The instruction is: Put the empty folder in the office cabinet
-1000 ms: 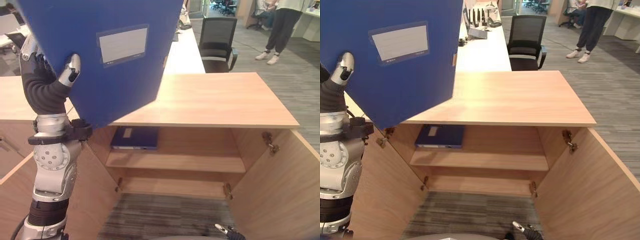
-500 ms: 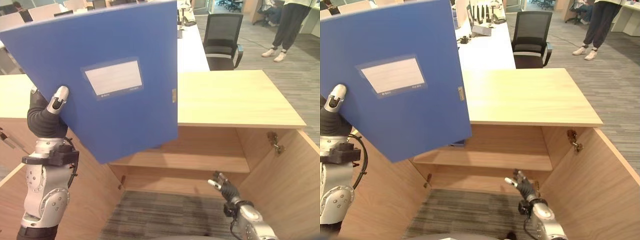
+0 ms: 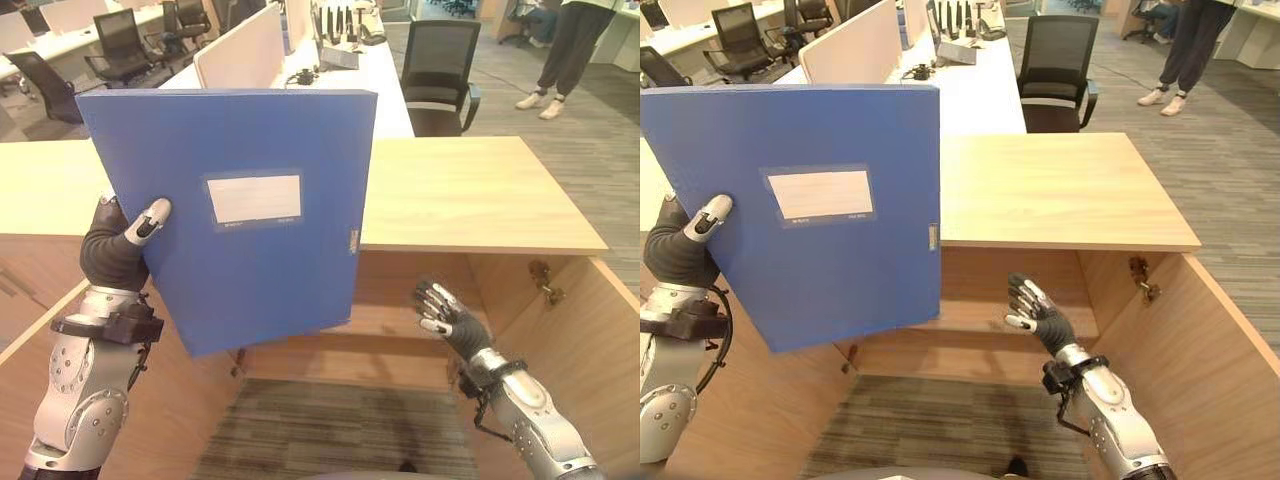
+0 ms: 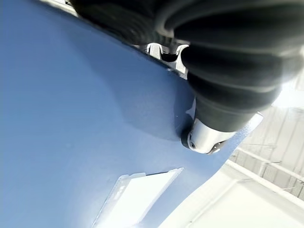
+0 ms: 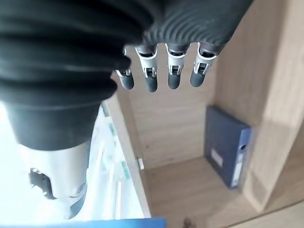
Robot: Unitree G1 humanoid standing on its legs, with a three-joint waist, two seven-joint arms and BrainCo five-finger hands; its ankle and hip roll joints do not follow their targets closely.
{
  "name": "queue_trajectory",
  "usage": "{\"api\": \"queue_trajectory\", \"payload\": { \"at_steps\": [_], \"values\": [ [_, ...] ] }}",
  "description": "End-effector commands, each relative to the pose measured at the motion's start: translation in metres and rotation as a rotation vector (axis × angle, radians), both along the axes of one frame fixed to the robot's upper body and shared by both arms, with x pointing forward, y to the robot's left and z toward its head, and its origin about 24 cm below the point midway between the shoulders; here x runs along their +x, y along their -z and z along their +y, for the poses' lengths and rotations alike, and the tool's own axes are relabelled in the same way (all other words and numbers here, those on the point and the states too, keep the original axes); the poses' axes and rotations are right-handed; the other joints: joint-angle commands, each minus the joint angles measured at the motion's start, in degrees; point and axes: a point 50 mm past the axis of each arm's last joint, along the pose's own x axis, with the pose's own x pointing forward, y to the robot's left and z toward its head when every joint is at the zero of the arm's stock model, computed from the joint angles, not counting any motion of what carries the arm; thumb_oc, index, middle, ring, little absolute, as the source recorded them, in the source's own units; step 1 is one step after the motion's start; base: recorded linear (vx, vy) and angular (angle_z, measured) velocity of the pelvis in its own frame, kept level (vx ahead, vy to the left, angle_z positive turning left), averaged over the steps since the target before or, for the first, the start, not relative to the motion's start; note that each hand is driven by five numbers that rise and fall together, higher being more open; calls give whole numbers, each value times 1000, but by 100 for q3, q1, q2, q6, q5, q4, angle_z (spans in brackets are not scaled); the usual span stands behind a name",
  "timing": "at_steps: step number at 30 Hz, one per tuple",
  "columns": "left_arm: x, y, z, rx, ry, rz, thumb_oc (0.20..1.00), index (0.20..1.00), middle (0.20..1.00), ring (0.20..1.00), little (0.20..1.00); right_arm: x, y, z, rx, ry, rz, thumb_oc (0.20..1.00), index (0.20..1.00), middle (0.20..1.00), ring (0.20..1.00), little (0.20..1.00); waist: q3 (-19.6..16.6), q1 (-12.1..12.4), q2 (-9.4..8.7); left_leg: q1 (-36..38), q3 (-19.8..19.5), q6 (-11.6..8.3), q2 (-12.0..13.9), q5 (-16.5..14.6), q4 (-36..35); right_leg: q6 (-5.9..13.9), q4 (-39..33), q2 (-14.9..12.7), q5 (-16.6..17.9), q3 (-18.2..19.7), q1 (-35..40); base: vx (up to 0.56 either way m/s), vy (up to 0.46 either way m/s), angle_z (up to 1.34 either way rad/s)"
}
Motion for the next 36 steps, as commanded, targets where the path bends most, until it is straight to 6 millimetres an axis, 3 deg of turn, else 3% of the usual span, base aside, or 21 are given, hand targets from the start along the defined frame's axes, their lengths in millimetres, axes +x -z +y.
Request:
{"api": "queue_trajectory", "payload": {
  "at_steps": [1, 17, 36],
  "values": [
    [0, -16, -9, 72, 57, -79, 200, 200, 200, 200, 200, 17, -45, 21, 111, -140, -177, 1000, 1000, 1000, 1000, 1000, 21, -90, -173, -221, -102, 119, -193, -135, 70, 290, 138, -30, -943, 329, 648, -21, 13, -5],
    [17, -13, -44, 124, 227, -73, 200, 200, 200, 200, 200, 30, -75, 68, 229, -364, -242, 1000, 1000, 1000, 1000, 1000, 24, -165, -221, -256, 23, 97, -170, -116, 70, 296, 93, -23, -895, 436, 572, -5, 1, -4],
    [29, 0, -92, 10, 404, -50, 200, 200, 200, 200, 200, 36, -59, 98, 340, -357, -174, 1000, 1000, 1000, 1000, 1000, 46, -178, -262, -289, 64, 108, -151, -126, 70, 271, 64, 5, -912, 434, 552, 0, 0, 0]
  ]
}}
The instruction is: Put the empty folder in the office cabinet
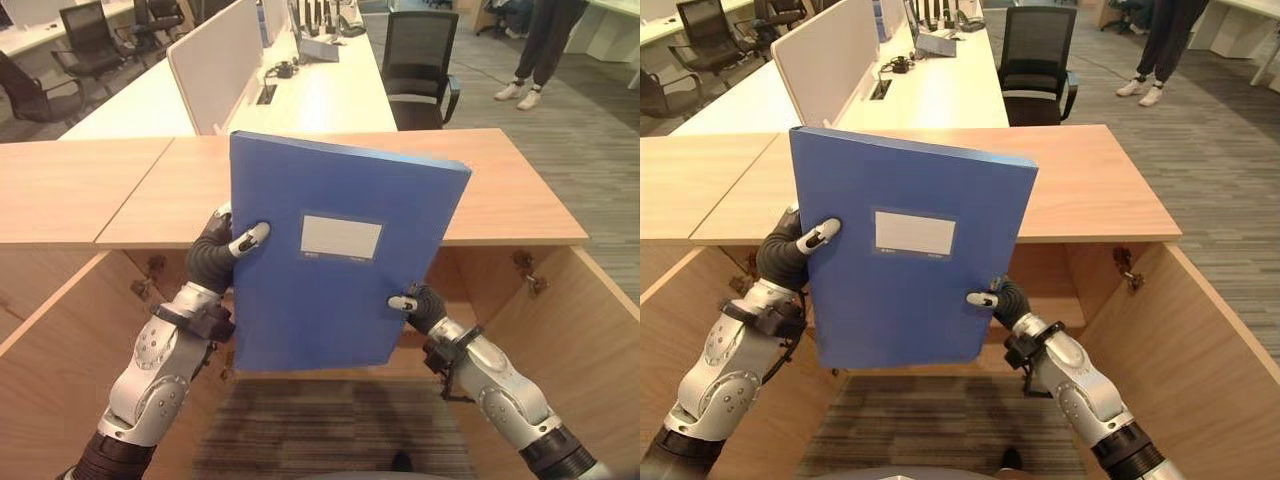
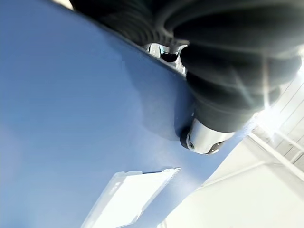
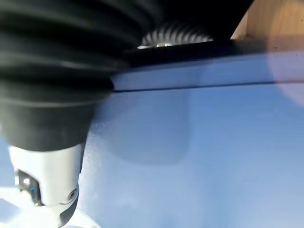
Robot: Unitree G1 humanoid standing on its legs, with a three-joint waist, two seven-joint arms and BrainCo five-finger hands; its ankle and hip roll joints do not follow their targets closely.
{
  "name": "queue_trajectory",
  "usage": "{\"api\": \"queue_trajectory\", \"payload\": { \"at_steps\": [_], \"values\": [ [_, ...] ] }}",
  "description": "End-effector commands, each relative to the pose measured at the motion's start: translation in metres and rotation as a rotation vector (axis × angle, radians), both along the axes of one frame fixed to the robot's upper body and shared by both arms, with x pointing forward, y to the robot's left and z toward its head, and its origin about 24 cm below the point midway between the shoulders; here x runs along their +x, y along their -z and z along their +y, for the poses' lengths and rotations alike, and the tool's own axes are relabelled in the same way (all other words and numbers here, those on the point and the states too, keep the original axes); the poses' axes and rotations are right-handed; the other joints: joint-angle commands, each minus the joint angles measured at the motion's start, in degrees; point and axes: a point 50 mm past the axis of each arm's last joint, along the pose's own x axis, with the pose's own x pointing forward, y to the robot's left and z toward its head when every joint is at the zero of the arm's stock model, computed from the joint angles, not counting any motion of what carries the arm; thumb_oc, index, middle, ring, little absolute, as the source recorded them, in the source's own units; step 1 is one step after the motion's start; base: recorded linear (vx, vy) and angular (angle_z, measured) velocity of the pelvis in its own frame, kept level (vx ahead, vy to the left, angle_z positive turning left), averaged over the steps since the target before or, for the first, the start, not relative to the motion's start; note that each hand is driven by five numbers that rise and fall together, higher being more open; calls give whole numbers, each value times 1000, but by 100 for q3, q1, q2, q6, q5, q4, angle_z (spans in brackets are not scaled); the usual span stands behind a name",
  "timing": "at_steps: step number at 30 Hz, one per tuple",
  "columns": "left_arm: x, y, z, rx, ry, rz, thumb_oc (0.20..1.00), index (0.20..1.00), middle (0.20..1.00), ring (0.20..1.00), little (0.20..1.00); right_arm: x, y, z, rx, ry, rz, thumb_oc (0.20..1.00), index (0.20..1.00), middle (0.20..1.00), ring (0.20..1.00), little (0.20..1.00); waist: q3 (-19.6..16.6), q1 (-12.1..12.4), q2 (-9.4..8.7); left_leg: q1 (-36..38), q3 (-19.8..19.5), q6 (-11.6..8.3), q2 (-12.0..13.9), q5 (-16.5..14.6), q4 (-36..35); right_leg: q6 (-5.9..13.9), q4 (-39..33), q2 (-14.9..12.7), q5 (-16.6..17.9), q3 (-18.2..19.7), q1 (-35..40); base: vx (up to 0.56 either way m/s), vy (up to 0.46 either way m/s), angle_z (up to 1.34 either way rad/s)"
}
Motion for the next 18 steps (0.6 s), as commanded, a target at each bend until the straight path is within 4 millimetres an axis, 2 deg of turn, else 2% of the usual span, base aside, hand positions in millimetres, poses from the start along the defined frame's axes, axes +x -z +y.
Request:
{"api": "queue_trajectory", "payload": {
  "at_steps": [1, 6, 7, 9, 18],
  "values": [
    [3, -26, -32, -48, 165, -135, 200, 200, 200, 200, 200, 10, -25, 35, 120, -108, -99, 1000, 1000, 1000, 1000, 1000, -13, -29, -175, -297, -100, 114, -160, -128, 19, 260, 59, -42, -935, 267, 648, 0, 0, 0],
    [4, -21, -35, -88, 162, -115, 200, 200, 200, 200, 200, 9, -26, 41, 159, -121, -90, 1000, 1000, 1000, 1000, 1000, -4, -31, -176, -301, -91, 112, -160, -128, 19, 260, 56, -36, -940, 274, 650, 0, 0, 0],
    [4, -21, -35, -88, 162, -115, 200, 200, 200, 200, 200, 9, -26, 41, 159, -121, -90, 890, 890, 890, 890, 890, -3, -31, -175, -301, -91, 111, -159, -128, 19, 260, 56, -36, -941, 274, 650, 0, 0, 0],
    [5, -18, -36, -100, 158, -102, 200, 200, 200, 200, 200, 10, -27, 45, 176, -129, -88, 200, 200, 200, 200, 200, 20, -41, -176, -297, -115, 116, -164, -127, 19, 253, 72, -34, -948, 294, 650, 0, 0, 0],
    [2, -13, -32, -92, 161, -88, 200, 200, 200, 200, 200, 6, -24, 41, 165, -139, -86, 200, 200, 200, 200, 200, 28, -36, -190, -307, -151, 119, -161, -135, 19, 245, 99, -43, -964, 267, 656, 0, 0, 0]
  ]
}}
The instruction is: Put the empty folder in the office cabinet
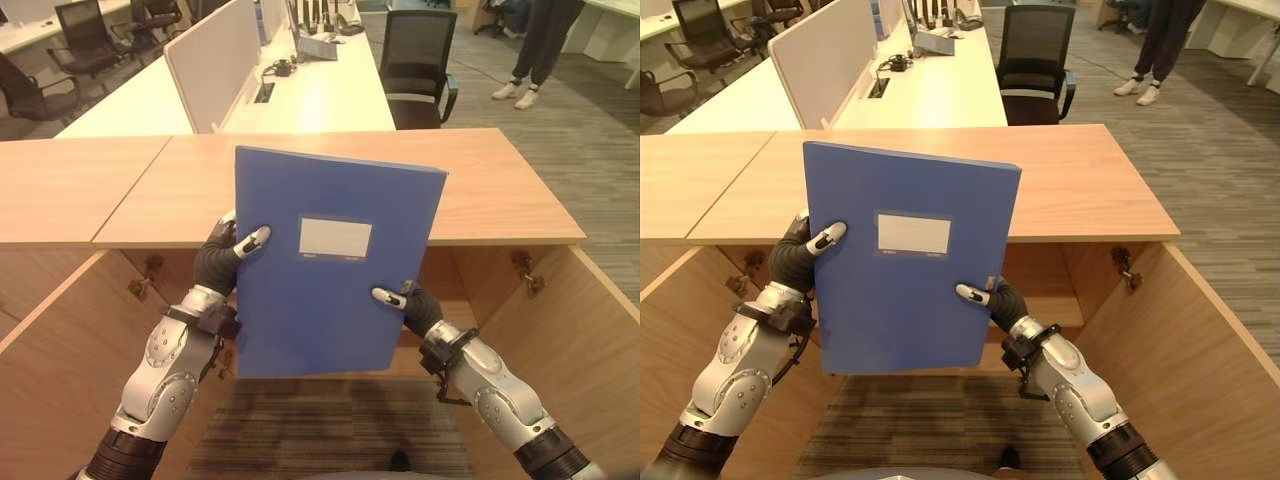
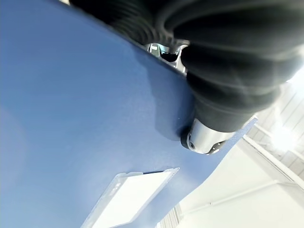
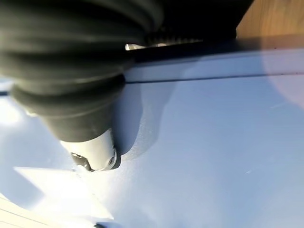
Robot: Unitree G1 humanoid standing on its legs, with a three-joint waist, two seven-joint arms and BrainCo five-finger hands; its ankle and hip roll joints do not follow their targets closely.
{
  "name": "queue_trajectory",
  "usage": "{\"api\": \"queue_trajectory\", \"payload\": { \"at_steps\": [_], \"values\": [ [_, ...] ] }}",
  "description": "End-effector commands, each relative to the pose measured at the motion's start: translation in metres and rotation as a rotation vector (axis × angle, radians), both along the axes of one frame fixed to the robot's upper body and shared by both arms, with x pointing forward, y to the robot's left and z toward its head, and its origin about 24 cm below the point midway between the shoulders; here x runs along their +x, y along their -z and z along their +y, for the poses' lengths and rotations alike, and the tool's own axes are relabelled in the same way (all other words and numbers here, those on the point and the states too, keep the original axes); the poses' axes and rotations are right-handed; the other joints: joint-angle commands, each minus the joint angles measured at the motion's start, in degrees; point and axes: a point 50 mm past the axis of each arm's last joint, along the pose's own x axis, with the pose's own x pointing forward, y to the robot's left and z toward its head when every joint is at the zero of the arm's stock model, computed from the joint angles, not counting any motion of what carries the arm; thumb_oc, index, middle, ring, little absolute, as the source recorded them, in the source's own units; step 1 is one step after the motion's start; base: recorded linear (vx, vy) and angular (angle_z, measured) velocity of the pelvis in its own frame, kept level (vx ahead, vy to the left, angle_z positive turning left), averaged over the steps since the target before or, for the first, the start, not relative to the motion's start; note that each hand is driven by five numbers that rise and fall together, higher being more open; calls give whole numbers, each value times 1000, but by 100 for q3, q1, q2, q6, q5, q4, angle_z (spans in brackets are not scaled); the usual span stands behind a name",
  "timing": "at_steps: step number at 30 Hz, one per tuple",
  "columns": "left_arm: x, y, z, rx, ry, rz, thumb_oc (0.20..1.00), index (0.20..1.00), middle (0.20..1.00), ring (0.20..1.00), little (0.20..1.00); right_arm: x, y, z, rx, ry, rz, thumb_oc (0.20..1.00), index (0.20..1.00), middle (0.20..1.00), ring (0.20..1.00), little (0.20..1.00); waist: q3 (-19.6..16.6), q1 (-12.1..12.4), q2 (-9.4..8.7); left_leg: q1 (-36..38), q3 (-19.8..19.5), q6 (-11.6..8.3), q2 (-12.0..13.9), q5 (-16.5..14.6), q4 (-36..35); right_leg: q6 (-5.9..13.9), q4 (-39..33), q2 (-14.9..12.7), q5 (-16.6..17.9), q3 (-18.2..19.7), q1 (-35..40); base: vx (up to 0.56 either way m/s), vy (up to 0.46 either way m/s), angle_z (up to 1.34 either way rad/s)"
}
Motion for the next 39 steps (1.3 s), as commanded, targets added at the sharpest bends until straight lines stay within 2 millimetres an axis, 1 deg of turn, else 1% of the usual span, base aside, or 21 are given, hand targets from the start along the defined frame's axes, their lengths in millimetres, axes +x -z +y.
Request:
{"api": "queue_trajectory", "payload": {
  "at_steps": [1, 7, 8, 9, 10, 11, 12, 15, 18, 21, 23, 24, 25, 26, 27, 29, 33, 34, 37, 38, 39],
  "values": [
    [-4, -34, -31, -62, 194, -180, 200, 200, 200, 200, 200, 5, -31, 37, 146, -144, -122, 200, 200, 200, 200, 200, 26, -40, -174, -303, -167, 121, -164, -138, 21, 243, 82, -43, -969, 258, 661, 0, 0, 0],
    [-6, -27, -22, -54, 163, -163, 200, 200, 200, 200, 200, 7, -37, 23, 55, -97, -197, 200, 200, 200, 200, 200, 16, -31, -174, -296, -180, 130, -164, -153, 21, 247, 86, -43, -980, 246, 668, 0, 0, 0],
    [-8, -23, -17, -45, 142, -154, 250, 250, 250, 250, 250, 8, -35, 18, 47, -69, -203, 200, 200, 200, 200, 200, 14, -24, -176, -294, -180, 138, -168, -156, 21, 244, 87, -42, -985, 237, 673, 0, 0, 0],
    [-8, -22, -14, -39, 125, -153, 467, 467, 467, 467, 467, 8, -35, 16, 32, -58, -210, 200, 200, 200, 200, 200, 16, -19, -175, -294, -181, 140, -168, -156, 21, 245, 87, -41, -985, 233, 675, 0, 0, 0],
    [-8, -21, -9, -34, 104, -152, 598, 598, 598, 598, 598, 9, -37, 14, 13, -49, -228, 200, 200, 200, 200, 200, 16, -13, -173, -293, -186, 142, -166, -157, 21, 244, 85, -40, -988, 234, 678, 0, 0, 0],
    [-8, -21, -9, -34, 103, -152, 784, 784, 784, 784, 784, 9, -37, 14, 13, -49, -228, 200, 200, 200, 200, 200, 15, -15, -173, -292, -186, 142, -166, -158, 21, 244, 86, -40, -988, 234, 679, 0, 0, 0],
    [-11, -17, 1, -22, 57, -139, 1000, 1000, 1000, 1000, 1000, 7, -38, 8, -20, -29, -253, 200, 200, 200, 200, 200, 21, -1, -173, -293, -195, 145, -167, -162, 21, 246, 80, -41, -988, 231, 681, 0, 0, 0],
    [-17, -13, 16, -1, -10, -134, 1000, 1000, 1000, 1000, 1000, 6, -44, -5, -97, 18, -318, 200, 200, 200, 200, 200, 30, 20, -169, -300, -216, 150, -171, -169, 21, 248, 77, -44, -995, 225, 684, 0, 0, 0],
    [-25, -14, 31, 36, -15, -155, 1000, 1000, 1000, 1000, 1000, 4, -55, -21, -186, 65, -410, 200, 200, 200, 200, 200, 22, 42, -153, -303, -233, 157, -179, -176, 21, 255, 75, -45, -1010, 216, 687, 4, 7, 1],
    [-32, -13, 45, 59, 14, -156, 1000, 1000, 1000, 1000, 1000, 0, -81, -35, -321, 119, -596, 200, 200, 200, 200, 200, -3, 63, -138, -297, -239, 162, -189, -192, 21, 274, 67, -57, -1017, 212, 692, 19, 12, 7],
    [-35, -2, 54, 64, 35, -98, 1000, 1000, 1000, 1000, 1000, -4, -89, -40, -389, 145, -666, 200, 200, 200, 200, 200, -12, 76, -119, -288, -247, 166, -187, -198, 21, 277, 66, -56, -1023, 214, 701, 21, 21, 11],
    [-38, 4, 59, 79, 37, -70, 1000, 1000, 1000, 1000, 1000, -5, -90, -42, -407, 155, -679, 200, 200, 200, 200, 200, -3, 87, -101, -285, -256, 169, -189, -193, 21, 274, 68, -57, -1024, 211, 701, 0, 0, 0],
    [-38, 4, 59, 79, 37, -70, 1000, 1000, 1000, 1000, 1000, -5, -90, -42, -407, 155, -679, 200, 200, 200, 200, 200, -3, 87, -101, -285, -256, 169, -189, -193, 21, 274, 68, -57, -1024, 211, 701, -48, 23, -1],
    [-46, 15, 69, 100, 62, -7, 1000, 1000, 1000, 1000, 1000, -8, -88, -40, -413, 149, -688, 200, 200, 200, 200, 200, 12, 104, -87, -323, -254, 179, -194, -112, 21, 267, 72, -61, -952, 209, 655, 0, 0, 0],
    [-50, 19, 72, 92, 73, 17, 1000, 1000, 1000, 1000, 1000, -9, -87, -39, -423, 144, -697, 200, 200, 200, 200, 200, 4, 108, -84, -287, -261, 175, -191, -180, 21, 277, 63, -58, -1014, 217, 696, -9, 33, -1],
    [-53, 23, 75, 85, 80, 39, 1000, 1000, 1000, 1000, 1000, -10, -86, -38, -438, 137, -701, 200, 200, 200, 200, 200, 12, 117, -74, -290, -262, 176, -191, -174, 21, 278, 63, -58, -1012, 218, 694, 19, 9, -1],
    [-79, 60, 93, 91, 86, 261, 1000, 1000, 1000, 1000, 1000, -16, -68, -38, -504, 106, -650, 200, 200, 200, 200, 200, 72, 181, -37, -342, -281, 188, -203, -133, 21, 286, 59, -65, -977, 194, 650, -9, 4, 0],
    [-80, 60, 93, 91, 86, 262, 1000, 1000, 1000, 1000, 1000, -16, -68, -37, -504, 106, -650, 200, 200, 200, 200, 200, 65, 179, -40, -345, -281, 188, -203, -134, 21, 286, 58, -65, -977, 194, 648, -31, 2, 1],
    [-92, 82, 98, 112, 101, 387, 1000, 1000, 1000, 1000, 1000, -18, -56, -38, -527, 74, -601, 200, 200, 200, 200, 200, 99, 204, -26, -386, -288, 192, -215, -110, 21, 296, 59, -67, -959, 179, 611, 0, 0, 0],
    [-92, 82, 98, 112, 102, 387, 1000, 1000, 1000, 1000, 1000, -18, -56, -38, -527, 73, -600, 200, 200, 200, 200, 200, 93, 204, -24, -389, -289, 192, -215, -111, 21, 296, 59, -67, -960, 179, 608, 0, 0, 0],
    [-96, 91, 101, 123, 102, 437, 1000, 1000, 1000, 1000, 1000, -18, -52, -38, -540, 59, -583, 200, 200, 200, 200, 200, 104, 214, -21, -400, -284, 191, -216, -100, 21, 302, 61, -70, -953, 172, 601, 0, 0, 0]
  ]
}}
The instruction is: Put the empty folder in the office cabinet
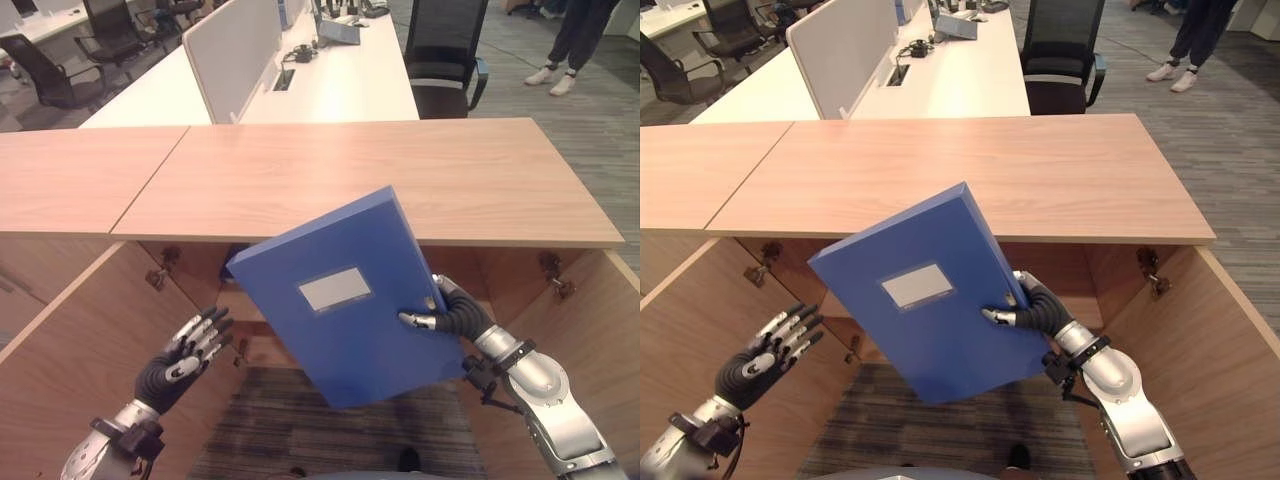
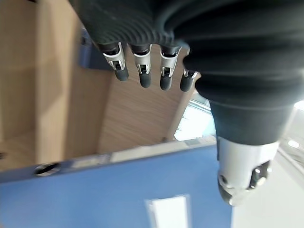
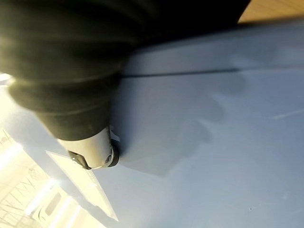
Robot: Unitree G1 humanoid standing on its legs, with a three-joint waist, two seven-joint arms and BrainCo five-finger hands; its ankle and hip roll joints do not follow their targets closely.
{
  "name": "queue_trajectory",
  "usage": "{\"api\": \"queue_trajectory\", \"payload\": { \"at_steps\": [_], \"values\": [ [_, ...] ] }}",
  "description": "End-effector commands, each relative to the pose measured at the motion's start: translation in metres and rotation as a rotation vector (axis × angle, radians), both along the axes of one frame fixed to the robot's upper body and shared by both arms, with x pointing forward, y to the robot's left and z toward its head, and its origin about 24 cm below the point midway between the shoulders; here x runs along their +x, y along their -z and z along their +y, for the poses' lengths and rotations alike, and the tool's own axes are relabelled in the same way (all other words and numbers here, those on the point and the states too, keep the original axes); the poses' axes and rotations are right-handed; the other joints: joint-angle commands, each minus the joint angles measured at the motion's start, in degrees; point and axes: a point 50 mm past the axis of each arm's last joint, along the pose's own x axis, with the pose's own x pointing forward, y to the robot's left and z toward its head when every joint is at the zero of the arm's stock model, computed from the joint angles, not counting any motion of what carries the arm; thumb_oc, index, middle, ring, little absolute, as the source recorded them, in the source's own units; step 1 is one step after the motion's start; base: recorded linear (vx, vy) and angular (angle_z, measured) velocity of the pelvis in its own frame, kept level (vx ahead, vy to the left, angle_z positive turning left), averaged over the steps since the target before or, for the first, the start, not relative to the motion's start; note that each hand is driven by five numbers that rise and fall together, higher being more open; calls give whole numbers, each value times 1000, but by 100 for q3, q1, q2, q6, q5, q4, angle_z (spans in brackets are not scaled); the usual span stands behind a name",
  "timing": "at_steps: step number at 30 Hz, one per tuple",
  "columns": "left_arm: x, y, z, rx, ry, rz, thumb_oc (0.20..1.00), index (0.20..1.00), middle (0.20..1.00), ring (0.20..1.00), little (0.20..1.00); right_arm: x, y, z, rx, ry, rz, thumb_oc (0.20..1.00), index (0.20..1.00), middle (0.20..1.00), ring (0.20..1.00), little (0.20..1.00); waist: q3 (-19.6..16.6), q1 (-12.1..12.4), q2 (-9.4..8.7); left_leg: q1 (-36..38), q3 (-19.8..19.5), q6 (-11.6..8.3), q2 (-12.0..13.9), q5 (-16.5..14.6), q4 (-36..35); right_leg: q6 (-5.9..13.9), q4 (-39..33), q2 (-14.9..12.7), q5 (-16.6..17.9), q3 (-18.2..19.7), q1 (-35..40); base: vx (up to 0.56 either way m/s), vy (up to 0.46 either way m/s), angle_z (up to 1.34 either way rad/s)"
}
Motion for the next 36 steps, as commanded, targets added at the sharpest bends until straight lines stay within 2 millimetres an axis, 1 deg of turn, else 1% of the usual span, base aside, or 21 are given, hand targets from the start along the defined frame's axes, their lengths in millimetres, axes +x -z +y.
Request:
{"api": "queue_trajectory", "payload": {
  "at_steps": [1, 3, 5, 6, 7, 8, 9, 12, 14, 15, 21, 24, 25, 28, 29, 30, 31, 32, 33, 34, 36],
  "values": [
    [1, 2, 15, 158, 96, 50, 1000, 1000, 1000, 1000, 1000, 11, -17, 14, -7, -84, -118, 200, 200, 200, 200, 200, 18, 44, -188, -301, -151, 174, -207, -76, 70, 295, 90, -37, -897, 307, 623, 0, 0, 0],
    [-3, 9, 18, 199, 107, 95, 1000, 1000, 1000, 1000, 1000, 12, -13, 15, -39, -89, -111, 200, 200, 200, 200, 200, 18, 60, -178, -315, -151, 174, -211, -73, 70, 302, 91, -41, -893, 300, 608, 0, 0, 0],
    [-13, 29, 25, 297, 126, 200, 1000, 1000, 1000, 1000, 1000, 14, -3, 17, -81, -102, -71, 200, 200, 200, 200, 200, 39, 65, -169, -340, -155, 175, -217, -60, 70, 316, 98, -48, -878, 297, 577, 0, 0, 0],
    [-22, 51, 26, 389, 141, 297, 1000, 1000, 1000, 1000, 1000, 16, 9, 21, -108, -111, -25, 200, 200, 200, 200, 200, 57, 83, -160, -367, -159, 179, -221, -53, 70, 320, 104, -55, -874, 301, 548, 0, 0, 0],
    [-25, 60, 28, 443, 144, 335, 1000, 1000, 1000, 1000, 1000, 16, 16, 22, -106, -112, 13, 200, 200, 200, 200, 200, 66, 81, -165, -381, -161, 177, -222, -45, 70, 319, 107, -54, -869, 297, 532, 0, 0, 0],
    [-27, 71, 26, 507, 157, 365, 1000, 1000, 1000, 1000, 1000, 17, 28, 23, -101, -106, 74, 200, 200, 200, 200, 200, 76, 84, -168, -406, -165, 176, -225, -38, 70, 321, 111, -57, -867, 293, 513, 0, 0, 0],
    [-25, 77, 23, 531, 155, 372, 1000, 1000, 1000, 1000, 1000, 17, 32, 24, -103, -109, 92, 200, 200, 200, 200, 200, 83, 87, -169, -423, -166, 174, -226, -34, 70, 322, 114, -60, -869, 295, 501, 0, 0, 0],
    [-20, 99, 14, 619, 97, 417, 1000, 1000, 1000, 1000, 1000, 17, 61, 24, -91, -76, 235, 200, 200, 200, 200, 200, 108, 78, -178, -459, -193, 174, -230, -20, 70, 311, 135, -60, -872, 279, 457, 0, 0, 0],
    [-22, 107, 12, 643, 84, 443, 1000, 1000, 1000, 1000, 1000, 17, 66, 27, -92, -90, 263, 200, 200, 200, 200, 200, 113, 76, -184, -466, -199, 172, -230, -26, 70, 308, 140, -61, -884, 269, 452, 8, -6, 9],
    [-25, 126, 2, 673, 89, 513, 1000, 1000, 1000, 1000, 1000, 17, 84, 29, -60, -70, 370, 200, 200, 200, 200, 200, 108, 91, -178, -473, -217, 171, -244, -29, 70, 300, 155, -62, -906, 246, 461, 14, 2, 14],
    [-28, 142, -11, 702, 123, 577, 1000, 1000, 1000, 1000, 1000, 22, 98, 36, -29, -40, 451, 200, 200, 200, 200, 200, 117, 132, -166, -481, -271, 164, -253, -31, 70, 279, 154, -61, -943, 193, 487, 13, -5, 5],
    [-30, 146, -15, 728, 150, 595, 1000, 1000, 1000, 1000, 1000, 22, 109, 36, 135, 50, 541, 200, 200, 200, 200, 200, 105, 146, -148, -475, -304, 157, -262, -28, 70, 267, 139, -61, -950, 154, 523, 20, -9, 5],
    [-33, 151, -16, 745, 154, 627, 1000, 1000, 1000, 1000, 1000, 27, 115, 38, 309, 154, 590, 200, 200, 200, 200, 200, 83, 158, -146, -472, -316, 150, -256, -25, 70, 259, 135, -60, -958, 145, 536, 27, -11, 11],
    [-33, 151, -15, 749, 153, 629, 1000, 1000, 1000, 1000, 1000, 30, 114, 38, 392, 189, 599, 200, 200, 200, 200, 200, 77, 168, -150, -464, -316, 149, -258, -26, 70, 255, 135, -54, -964, 137, 547, 21, -9, 10],
    [-36, 152, -14, 750, 152, 642, 1000, 1000, 1000, 1000, 1000, 32, 113, 36, 460, 222, 598, 200, 200, 200, 200, 200, 70, 178, -147, -460, -318, 149, -262, -26, 70, 251, 136, -49, -968, 138, 556, 26, -7, 8],
    [-41, 154, -12, 749, 143, 667, 1000, 1000, 1000, 1000, 1000, 36, 111, 33, 604, 288, 595, 200, 200, 200, 200, 200, 51, 191, -144, -450, -322, 147, -262, -32, 70, 247, 133, -45, -972, 134, 574, 26, -7, 4],
    [-41, 154, -12, 749, 143, 667, 1000, 1000, 1000, 1000, 1000, 36, 111, 33, 605, 288, 595, 200, 200, 200, 200, 200, 54, 195, -147, -446, -321, 147, -263, -34, 70, 247, 133, -45, -974, 135, 577, 0, 0, 0],
    [-44, 156, -11, 751, 138, 682, 1000, 1000, 1000, 1000, 1000, 39, 110, 31, 676, 326, 589, 200, 200, 200, 200, 200, 45, 201, -147, -441, -317, 147, -263, -37, 70, 246, 132, -41, -977, 127, 585, 0, 0, 0],
    [-50, 159, -11, 755, 132, 712, 1000, 1000, 1000, 1000, 1000, 45, 105, 28, 816, 394, 559, 200, 200, 200, 200, 200, 23, 197, -141, -432, -319, 149, -263, -46, 70, 241, 132, -34, -989, 130, 595, 0, 0, 0],
    [-49, 159, -10, 756, 132, 711, 1000, 1000, 1000, 1000, 1000, 45, 105, 28, 817, 394, 559, 200, 200, 200, 200, 200, 26, 200, -143, -429, -318, 149, -263, -47, 70, 241, 133, -34, -990, 130, 597, 0, 0, 0],
    [-54, 161, -10, 752, 117, 735, 1000, 1000, 1000, 1000, 1000, 52, 101, 18, 972, 499, 517, 200, 200, 200, 200, 200, 16, 203, -136, -417, -326, 152, -265, -63, 70, 237, 130, -28, -999, 130, 609, 0, 0, 0]
  ]
}}
